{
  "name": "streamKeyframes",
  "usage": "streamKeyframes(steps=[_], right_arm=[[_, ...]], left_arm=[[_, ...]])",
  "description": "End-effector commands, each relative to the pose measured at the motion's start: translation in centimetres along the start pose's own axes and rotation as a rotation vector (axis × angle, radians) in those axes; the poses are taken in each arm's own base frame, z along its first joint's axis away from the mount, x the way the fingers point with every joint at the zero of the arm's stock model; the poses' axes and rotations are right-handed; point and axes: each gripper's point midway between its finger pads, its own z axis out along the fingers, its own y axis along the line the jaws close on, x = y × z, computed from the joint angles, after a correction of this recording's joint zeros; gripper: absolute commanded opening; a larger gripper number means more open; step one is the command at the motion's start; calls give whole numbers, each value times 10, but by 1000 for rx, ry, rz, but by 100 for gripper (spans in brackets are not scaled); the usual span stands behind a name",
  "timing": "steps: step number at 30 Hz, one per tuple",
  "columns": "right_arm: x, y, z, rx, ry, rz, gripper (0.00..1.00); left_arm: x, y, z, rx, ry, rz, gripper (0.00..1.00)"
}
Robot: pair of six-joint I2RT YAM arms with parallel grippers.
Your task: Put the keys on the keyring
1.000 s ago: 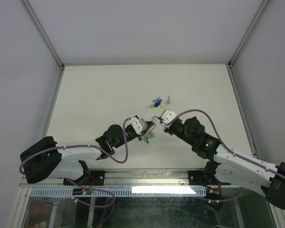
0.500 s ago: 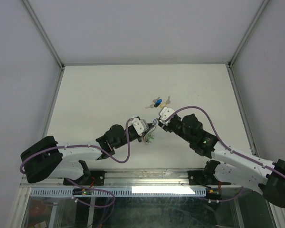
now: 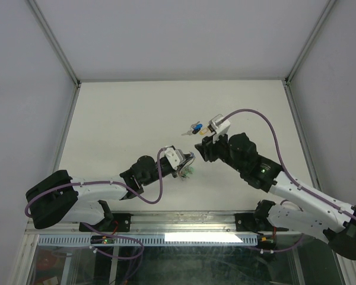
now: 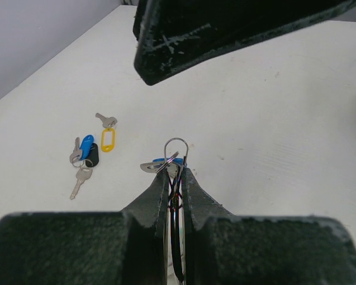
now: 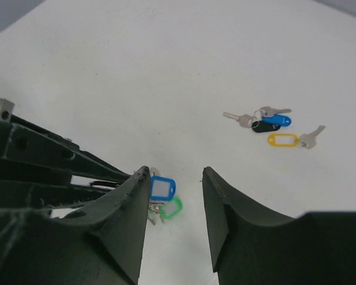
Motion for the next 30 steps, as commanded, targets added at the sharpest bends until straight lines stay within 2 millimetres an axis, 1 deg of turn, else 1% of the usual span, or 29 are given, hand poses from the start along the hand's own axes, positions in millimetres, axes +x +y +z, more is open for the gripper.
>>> streamKeyframes(steps=[1, 3, 5, 9, 13, 15, 18, 23, 24, 25, 26, 28, 30], right_arm=[[-9, 17, 0, 5, 98, 352, 42], [-8, 24, 1, -10, 120, 428, 41], [-7, 25, 1, -7, 133, 481, 39], [2, 20, 1, 25, 187, 532, 38], [7, 24, 1, -6, 218, 565, 37], [13, 21, -1, 12, 229, 563, 35], [24, 9, -6, 64, 211, 521, 35], [34, -3, -15, 54, 33, 440, 38], [45, -5, -16, 49, 6, 420, 39], [41, -5, -18, 31, -60, 410, 39], [42, -4, -19, 9, -113, 398, 39], [34, -2, -23, -37, -260, 388, 39], [21, 0, -28, -75, -375, 376, 39]], left_arm=[[-21, -1, 4, 7, -70, 8, 0], [-22, -1, 4, 6, -70, 8, 0], [-21, -1, 4, 4, -69, 8, 0], [-22, -1, 4, 4, -71, 7, 0], [-21, 2, 4, -15, -67, -3, 0], [-22, 5, 4, -31, -70, -16, 0], [-26, 9, 2, -55, -86, -44, 0], [-39, 14, -3, -85, -128, -93, 0], [-41, 16, -4, -96, -136, -103, 0], [-44, 19, -6, -114, -147, -115, 0], [-47, 22, -8, -130, -162, -129, 0], [-54, 27, -10, -157, -190, -167, 0], [-62, 31, -11, -178, -215, -214, 0]])
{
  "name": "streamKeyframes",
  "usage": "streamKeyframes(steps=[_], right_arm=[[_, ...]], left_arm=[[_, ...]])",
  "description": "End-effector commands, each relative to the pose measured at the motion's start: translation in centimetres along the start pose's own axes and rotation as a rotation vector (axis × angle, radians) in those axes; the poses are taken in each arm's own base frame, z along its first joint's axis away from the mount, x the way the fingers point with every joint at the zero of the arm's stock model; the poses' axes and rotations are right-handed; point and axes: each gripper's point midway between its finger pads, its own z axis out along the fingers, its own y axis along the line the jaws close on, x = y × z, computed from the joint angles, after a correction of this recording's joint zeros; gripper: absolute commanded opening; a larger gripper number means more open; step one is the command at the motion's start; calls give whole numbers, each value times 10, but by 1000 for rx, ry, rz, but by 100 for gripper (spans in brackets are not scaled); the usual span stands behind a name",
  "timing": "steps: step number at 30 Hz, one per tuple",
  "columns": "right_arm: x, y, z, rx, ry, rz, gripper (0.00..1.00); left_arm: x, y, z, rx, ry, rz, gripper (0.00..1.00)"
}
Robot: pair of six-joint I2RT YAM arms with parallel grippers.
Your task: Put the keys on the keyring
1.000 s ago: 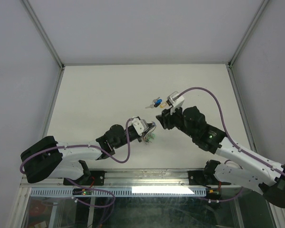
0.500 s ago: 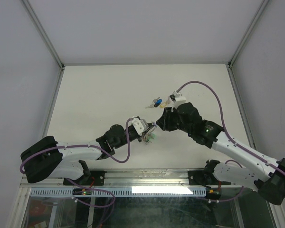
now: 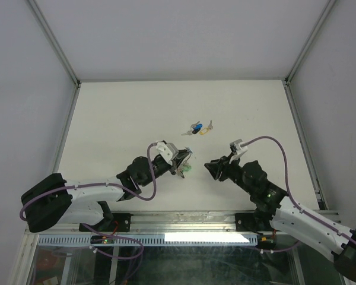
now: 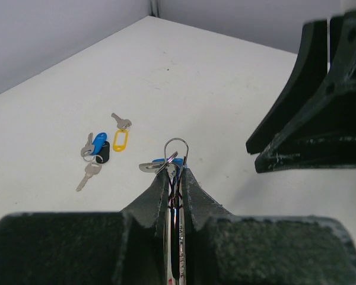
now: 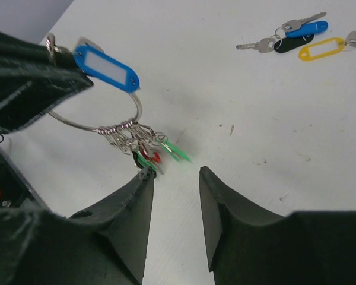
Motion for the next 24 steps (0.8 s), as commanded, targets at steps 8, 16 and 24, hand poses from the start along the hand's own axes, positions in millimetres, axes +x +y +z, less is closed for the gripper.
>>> streamKeyframes(steps=[8, 16, 24], right_arm=[[-77, 50, 2, -264, -408, -71, 41], [-87, 65, 12, -330, -442, -42, 42], [-100, 75, 22, -362, -476, -33, 41]], left_arm=[[-93, 13, -9, -77, -314, -306, 0], [-117, 8, -13, -31, -400, -397, 0], [-127, -2, -10, 28, -429, -440, 0]])
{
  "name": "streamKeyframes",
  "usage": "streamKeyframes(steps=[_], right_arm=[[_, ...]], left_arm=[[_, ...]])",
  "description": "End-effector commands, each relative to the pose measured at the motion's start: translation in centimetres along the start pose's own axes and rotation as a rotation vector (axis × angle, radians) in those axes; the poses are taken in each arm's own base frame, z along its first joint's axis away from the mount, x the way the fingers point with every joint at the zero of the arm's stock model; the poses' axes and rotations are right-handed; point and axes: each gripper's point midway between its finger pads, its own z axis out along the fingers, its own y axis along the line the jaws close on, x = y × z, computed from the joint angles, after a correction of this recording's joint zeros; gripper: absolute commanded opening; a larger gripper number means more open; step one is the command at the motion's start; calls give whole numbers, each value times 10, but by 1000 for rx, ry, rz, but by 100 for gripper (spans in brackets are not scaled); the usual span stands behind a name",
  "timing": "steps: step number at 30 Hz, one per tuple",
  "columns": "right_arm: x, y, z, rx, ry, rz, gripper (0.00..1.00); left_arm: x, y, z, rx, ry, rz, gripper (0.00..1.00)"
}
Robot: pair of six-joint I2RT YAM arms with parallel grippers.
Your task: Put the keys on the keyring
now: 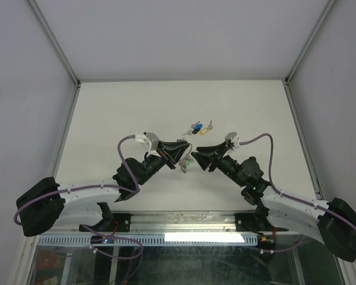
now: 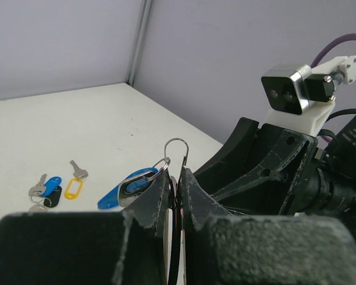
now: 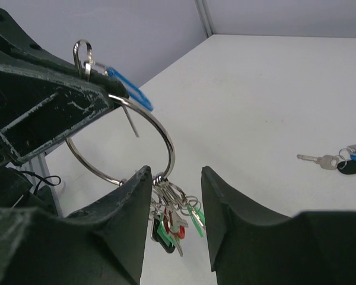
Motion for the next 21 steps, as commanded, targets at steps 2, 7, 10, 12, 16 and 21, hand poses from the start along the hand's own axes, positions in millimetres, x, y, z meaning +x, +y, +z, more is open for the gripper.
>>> streamKeyframes(steps=[2, 7, 10, 12, 16, 21], right_arm=[[-53, 22, 18, -77, -169, 5, 41], [-53, 24, 26, -89, -176, 2, 36], [-52, 25, 30, -98, -170, -1, 29], [-51, 26, 33, -104, -167, -2, 23], [-58, 25, 31, -101, -195, -37, 0], [-70, 15, 26, -19, -151, -148, 0]], left_arm=[[-41, -28, 8, 110, -134, -83, 0], [-40, -32, 10, 132, -133, -95, 0], [-42, -34, 10, 140, -138, -102, 0], [-42, -34, 10, 141, -141, -105, 0], [-45, -33, 8, 137, -155, -108, 0], [-44, -21, 2, 81, -172, -118, 0]])
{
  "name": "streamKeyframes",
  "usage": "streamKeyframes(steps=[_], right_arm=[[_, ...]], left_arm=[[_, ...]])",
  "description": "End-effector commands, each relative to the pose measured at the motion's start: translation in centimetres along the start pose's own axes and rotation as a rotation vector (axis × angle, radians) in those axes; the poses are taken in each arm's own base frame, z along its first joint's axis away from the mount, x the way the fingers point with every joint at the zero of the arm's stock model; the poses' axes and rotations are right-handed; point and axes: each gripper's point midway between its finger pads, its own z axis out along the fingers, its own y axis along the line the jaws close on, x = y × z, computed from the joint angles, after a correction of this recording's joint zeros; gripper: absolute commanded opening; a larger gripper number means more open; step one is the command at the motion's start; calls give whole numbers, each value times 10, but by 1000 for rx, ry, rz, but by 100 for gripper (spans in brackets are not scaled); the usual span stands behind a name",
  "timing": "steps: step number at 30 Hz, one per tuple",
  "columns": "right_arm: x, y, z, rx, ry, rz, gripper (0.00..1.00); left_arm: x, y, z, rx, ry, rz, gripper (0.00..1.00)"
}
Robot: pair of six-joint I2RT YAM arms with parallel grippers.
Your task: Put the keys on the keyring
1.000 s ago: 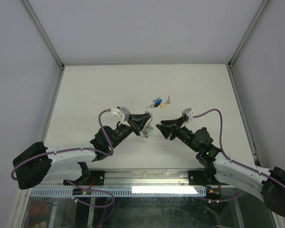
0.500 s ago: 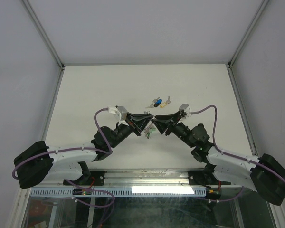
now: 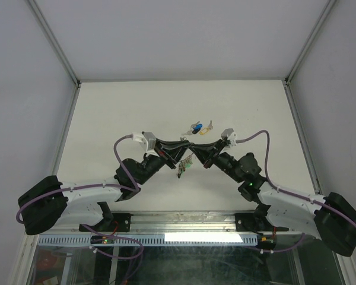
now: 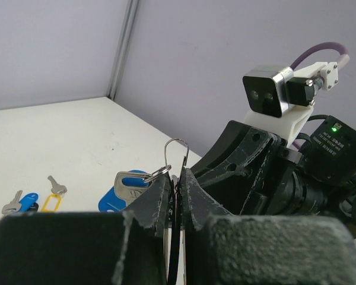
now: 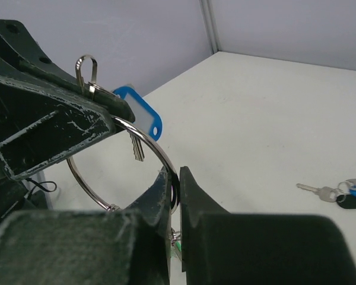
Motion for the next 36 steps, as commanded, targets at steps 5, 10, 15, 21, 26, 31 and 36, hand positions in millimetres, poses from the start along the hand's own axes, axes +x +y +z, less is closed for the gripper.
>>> streamKeyframes(steps=[5, 10, 15, 21, 26, 31, 36], right_arm=[[-70, -12, -4, 136, -22, -247, 0], [-82, -15, -17, 181, 89, -321, 0], [-91, -11, -27, 189, 137, -321, 0], [-103, -48, -43, 324, 306, -675, 0], [-103, -46, -43, 314, 316, -665, 0], [-99, -38, -39, 261, 307, -656, 0], [-95, -27, -35, 186, 304, -661, 0]], left_arm=[[-34, 0, -5, -23, -138, -44, 21], [-40, 7, -15, -60, -141, -12, 32], [-40, 17, -26, -107, -115, 45, 38], [-41, 21, -28, -122, -44, 210, 48], [-27, 7, -15, -17, 60, 344, 56], [-11, -6, -1, 71, 116, 357, 58], [4, -10, 13, 110, 167, 383, 58]])
